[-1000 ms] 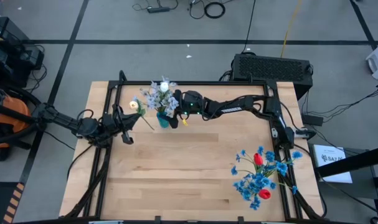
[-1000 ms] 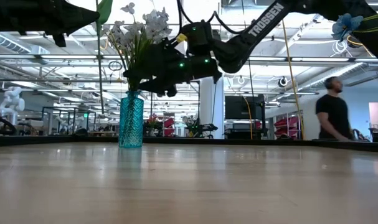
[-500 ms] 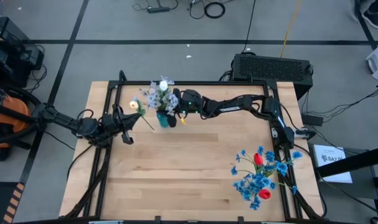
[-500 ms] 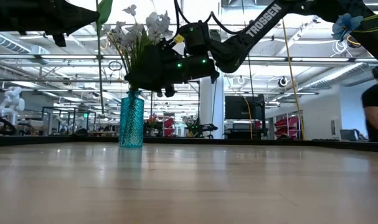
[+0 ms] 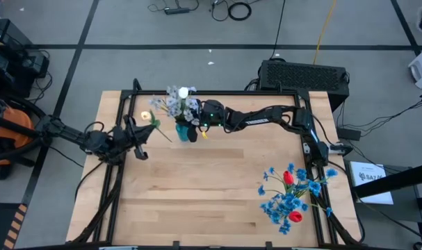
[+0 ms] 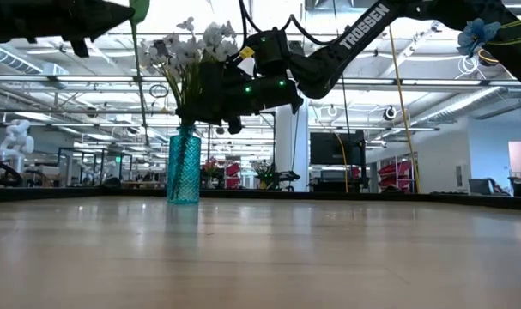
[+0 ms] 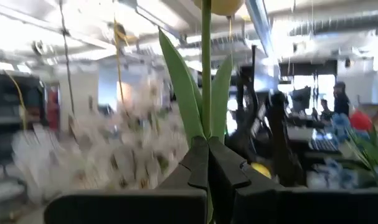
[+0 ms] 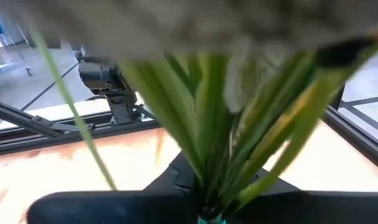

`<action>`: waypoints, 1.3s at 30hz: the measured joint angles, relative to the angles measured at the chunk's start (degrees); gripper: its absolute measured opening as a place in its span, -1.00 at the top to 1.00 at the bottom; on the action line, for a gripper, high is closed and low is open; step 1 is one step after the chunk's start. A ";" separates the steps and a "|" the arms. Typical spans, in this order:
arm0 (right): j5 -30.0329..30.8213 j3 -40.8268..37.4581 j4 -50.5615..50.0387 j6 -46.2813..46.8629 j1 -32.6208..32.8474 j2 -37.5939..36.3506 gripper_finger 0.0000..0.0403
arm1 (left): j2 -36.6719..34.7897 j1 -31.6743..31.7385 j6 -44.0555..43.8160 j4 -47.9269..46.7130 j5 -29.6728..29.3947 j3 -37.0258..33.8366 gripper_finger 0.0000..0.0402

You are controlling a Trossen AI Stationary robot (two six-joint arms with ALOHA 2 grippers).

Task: Sort flowers into vase by color
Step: Put the orange tulip into the blue transparent vase

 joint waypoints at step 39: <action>-4.33 -0.09 -1.69 -1.18 -0.26 -2.96 0.90 | 14.09 8.50 8.53 17.96 8.99 3.72 1.00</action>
